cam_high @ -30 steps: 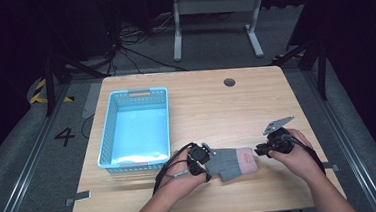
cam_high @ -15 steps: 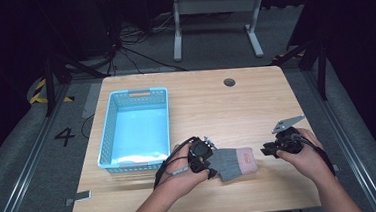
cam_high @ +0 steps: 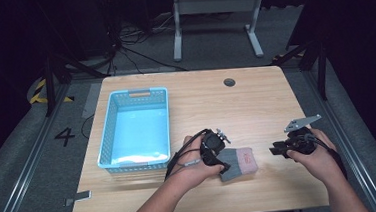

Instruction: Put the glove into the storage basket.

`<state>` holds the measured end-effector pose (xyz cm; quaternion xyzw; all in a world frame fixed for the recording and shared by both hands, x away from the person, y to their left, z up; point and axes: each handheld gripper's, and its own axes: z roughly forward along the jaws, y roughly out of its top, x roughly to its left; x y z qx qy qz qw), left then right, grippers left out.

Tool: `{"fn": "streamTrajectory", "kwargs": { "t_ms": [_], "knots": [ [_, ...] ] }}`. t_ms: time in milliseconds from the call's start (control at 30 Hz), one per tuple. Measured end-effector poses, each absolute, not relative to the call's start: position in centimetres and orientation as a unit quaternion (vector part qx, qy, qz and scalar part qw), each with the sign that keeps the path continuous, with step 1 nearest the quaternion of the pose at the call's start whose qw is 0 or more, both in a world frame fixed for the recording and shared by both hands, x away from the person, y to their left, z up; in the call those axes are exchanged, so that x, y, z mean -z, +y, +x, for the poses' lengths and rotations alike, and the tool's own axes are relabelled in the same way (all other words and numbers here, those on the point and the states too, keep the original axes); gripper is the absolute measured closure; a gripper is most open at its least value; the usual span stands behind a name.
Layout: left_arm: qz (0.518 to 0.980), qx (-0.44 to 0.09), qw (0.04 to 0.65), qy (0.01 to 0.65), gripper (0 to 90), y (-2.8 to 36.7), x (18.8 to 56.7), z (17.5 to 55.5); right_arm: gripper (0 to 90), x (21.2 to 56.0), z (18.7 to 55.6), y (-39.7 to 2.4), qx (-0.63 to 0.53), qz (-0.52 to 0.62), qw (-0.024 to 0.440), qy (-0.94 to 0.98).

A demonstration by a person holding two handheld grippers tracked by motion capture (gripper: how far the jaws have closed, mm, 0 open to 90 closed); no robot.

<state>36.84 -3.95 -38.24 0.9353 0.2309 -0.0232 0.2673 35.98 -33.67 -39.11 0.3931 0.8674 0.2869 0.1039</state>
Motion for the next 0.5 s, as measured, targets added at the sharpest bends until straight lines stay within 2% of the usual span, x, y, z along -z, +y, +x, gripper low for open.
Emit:
{"fn": "streamTrajectory", "kwargs": {
  "t_ms": [367,500],
  "knots": [
    [0.942,0.028,0.263,0.206,40.1,-5.2,39.5,38.2,68.5,38.7,36.0,-34.7,-0.295,0.401,0.104,0.861],
    [0.939,0.038,0.274,0.203,35.0,-6.0,40.3,38.6,67.7,39.0,36.2,-34.9,-0.297,0.405,0.096,0.859]
  ]
}}
